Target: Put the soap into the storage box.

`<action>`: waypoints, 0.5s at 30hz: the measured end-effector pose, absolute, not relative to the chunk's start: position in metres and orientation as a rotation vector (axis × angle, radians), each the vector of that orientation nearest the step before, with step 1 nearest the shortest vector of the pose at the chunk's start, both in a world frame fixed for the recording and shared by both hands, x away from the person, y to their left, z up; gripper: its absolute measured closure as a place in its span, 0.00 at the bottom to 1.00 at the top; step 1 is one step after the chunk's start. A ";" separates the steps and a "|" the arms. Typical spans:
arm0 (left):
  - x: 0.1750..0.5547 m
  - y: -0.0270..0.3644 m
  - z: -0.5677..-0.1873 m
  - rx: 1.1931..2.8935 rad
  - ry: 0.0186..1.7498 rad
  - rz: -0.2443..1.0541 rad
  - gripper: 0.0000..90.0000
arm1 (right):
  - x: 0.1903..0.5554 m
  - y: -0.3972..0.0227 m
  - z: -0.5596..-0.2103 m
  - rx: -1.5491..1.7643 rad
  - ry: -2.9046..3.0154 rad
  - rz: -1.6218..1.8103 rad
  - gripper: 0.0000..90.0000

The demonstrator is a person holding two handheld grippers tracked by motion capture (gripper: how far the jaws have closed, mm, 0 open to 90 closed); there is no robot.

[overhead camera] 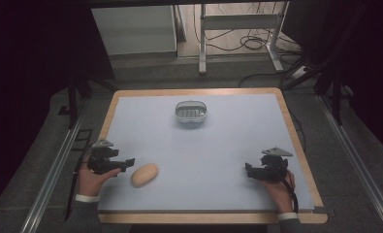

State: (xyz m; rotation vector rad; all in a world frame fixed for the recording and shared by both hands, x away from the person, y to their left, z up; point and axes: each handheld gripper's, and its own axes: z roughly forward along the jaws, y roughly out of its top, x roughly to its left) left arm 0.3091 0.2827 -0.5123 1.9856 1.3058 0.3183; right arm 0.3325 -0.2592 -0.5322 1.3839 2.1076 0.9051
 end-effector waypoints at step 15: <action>0.298 0.290 -0.511 1.971 1.309 0.315 0.17 | 0.323 -0.266 -0.529 1.365 2.027 1.010 0.08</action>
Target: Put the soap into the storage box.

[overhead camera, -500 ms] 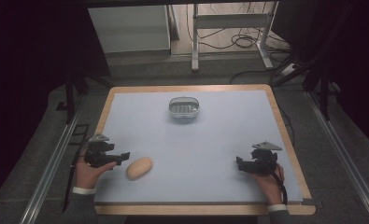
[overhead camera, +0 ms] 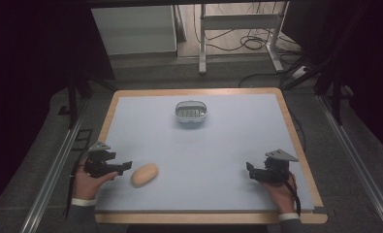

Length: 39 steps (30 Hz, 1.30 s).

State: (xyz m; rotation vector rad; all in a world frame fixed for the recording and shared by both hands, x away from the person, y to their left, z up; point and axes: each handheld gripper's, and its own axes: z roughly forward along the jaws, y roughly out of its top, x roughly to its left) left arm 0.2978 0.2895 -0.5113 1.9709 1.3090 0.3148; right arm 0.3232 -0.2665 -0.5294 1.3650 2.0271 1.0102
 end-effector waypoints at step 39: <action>0.305 0.250 -0.461 2.134 1.163 0.372 0.20 | 0.319 -0.271 -0.530 1.372 2.036 1.057 0.10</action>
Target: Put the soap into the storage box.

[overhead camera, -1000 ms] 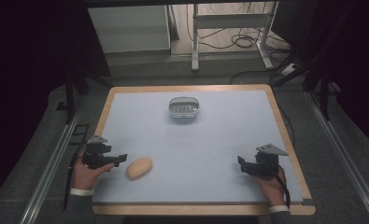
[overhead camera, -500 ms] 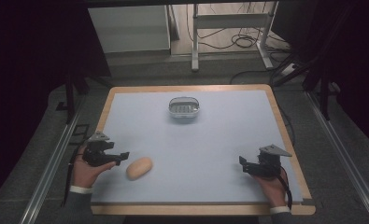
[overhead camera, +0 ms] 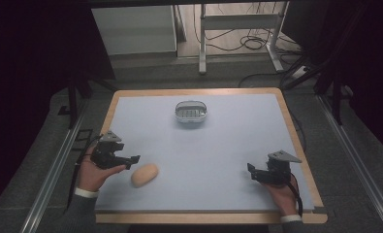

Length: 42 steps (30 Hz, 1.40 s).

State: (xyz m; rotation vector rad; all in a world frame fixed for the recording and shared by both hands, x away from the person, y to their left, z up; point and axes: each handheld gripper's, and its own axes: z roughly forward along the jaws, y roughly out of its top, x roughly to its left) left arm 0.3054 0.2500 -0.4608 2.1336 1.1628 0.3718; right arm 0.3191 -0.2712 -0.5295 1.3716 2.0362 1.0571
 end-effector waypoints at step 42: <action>0.304 0.199 -0.512 2.451 1.052 0.215 0.22 | 0.319 -0.271 -0.530 1.380 2.023 1.039 0.10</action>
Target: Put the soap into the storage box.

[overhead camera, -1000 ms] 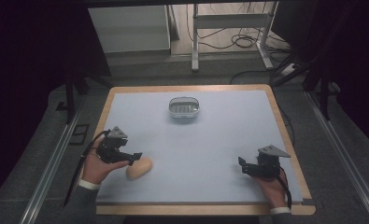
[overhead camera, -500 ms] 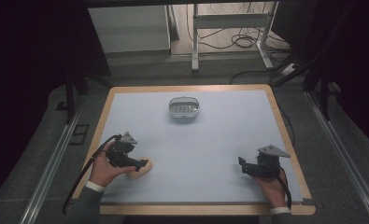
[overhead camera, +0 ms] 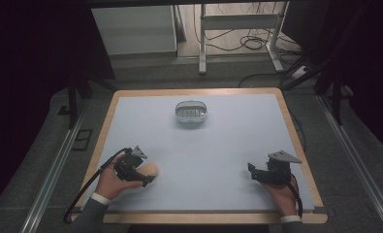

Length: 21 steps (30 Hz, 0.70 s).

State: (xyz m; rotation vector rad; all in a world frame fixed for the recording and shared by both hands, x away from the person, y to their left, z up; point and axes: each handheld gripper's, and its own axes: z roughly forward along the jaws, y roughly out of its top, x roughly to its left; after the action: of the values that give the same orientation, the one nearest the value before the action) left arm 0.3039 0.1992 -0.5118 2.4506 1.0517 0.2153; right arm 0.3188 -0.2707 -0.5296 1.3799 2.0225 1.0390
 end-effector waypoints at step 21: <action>0.302 0.202 -0.521 2.470 1.067 0.244 0.35 | 0.320 -0.271 -0.530 1.404 2.015 1.024 0.10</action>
State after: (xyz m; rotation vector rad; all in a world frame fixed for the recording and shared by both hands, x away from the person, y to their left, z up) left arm 0.3019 0.2018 -0.5211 2.4702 1.0669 0.2435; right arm 0.3201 -0.2709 -0.5300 1.4041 2.0150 1.0237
